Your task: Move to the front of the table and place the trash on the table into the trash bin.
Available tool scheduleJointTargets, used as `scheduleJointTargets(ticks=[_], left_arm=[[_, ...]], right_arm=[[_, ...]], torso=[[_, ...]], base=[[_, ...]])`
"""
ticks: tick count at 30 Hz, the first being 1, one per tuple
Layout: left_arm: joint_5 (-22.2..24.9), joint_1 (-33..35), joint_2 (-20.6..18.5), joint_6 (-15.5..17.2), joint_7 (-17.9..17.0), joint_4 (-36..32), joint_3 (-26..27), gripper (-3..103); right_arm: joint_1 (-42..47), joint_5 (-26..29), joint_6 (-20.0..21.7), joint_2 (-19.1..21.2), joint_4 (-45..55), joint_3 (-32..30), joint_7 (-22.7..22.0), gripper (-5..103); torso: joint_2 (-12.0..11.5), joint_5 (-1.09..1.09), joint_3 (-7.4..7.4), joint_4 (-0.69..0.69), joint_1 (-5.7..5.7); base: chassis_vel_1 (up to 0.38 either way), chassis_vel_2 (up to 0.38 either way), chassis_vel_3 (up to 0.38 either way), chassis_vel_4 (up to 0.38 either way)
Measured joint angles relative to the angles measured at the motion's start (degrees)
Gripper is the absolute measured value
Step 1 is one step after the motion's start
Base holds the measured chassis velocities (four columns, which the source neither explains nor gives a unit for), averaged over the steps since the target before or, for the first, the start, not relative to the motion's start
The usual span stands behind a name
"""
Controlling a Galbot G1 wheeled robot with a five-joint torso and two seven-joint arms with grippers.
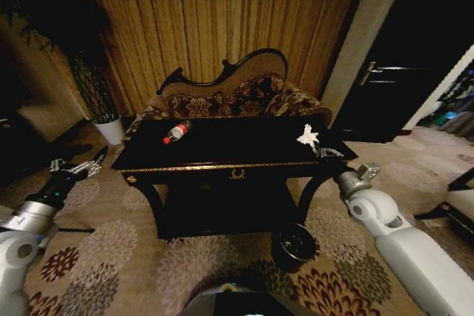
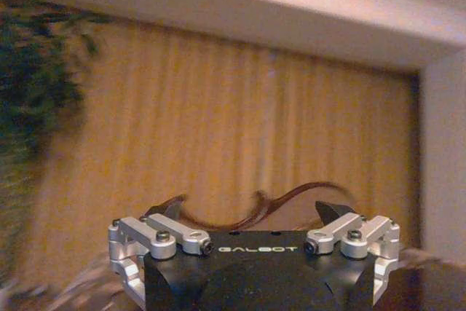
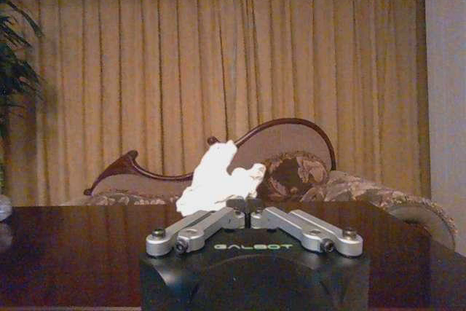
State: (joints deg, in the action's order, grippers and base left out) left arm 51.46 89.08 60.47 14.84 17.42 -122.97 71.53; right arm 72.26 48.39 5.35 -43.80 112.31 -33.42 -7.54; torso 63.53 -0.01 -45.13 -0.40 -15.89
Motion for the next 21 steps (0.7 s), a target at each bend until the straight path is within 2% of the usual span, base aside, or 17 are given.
scheduleJointTargets(ticks=[1,4,9,16,21], left_arm=[[0.00,0.00,0.00,0.00,0.00,0.00,0.00,100],[-1.71,1.12,0.78,2.63,-3.49,-1.93,0.84,100],[-2.37,1.52,0.98,3.48,-5.55,-2.79,1.67,100],[-3.65,1.86,1.53,3.55,-5.79,-2.84,1.49,100],[-3.66,2.13,1.77,3.01,-4.76,-2.85,1.60,100]], right_arm=[[0.00,0.00,0.00,0.00,0.00,0.00,0.00,0],[0.30,-0.69,-0.11,-0.66,0.00,0.90,-0.09,0],[1.97,-2.40,-0.08,-1.50,-0.96,1.32,-0.10,0],[4.66,-5.55,-0.02,-4.11,-3.35,1.98,0.15,0],[8.37,-9.07,0.12,-6.28,-5.84,1.99,0.30,0]], torso=[[0.00,0.00,0.00,0.00,0.00],[-0.02,0.02,-0.02,0.00,0.00],[-0.09,0.02,-0.07,0.00,-0.13],[-0.07,0.01,-0.04,0.00,-0.07],[-0.04,0.01,-0.02,-0.01,-0.04]], base=[[0.081,-0.104,-0.117,0.087],[0.027,-0.014,-0.024,0.029],[-0.007,0.010,0.010,-0.013],[-0.011,0.015,0.014,-0.016],[0.000,0.000,0.000,0.000]])
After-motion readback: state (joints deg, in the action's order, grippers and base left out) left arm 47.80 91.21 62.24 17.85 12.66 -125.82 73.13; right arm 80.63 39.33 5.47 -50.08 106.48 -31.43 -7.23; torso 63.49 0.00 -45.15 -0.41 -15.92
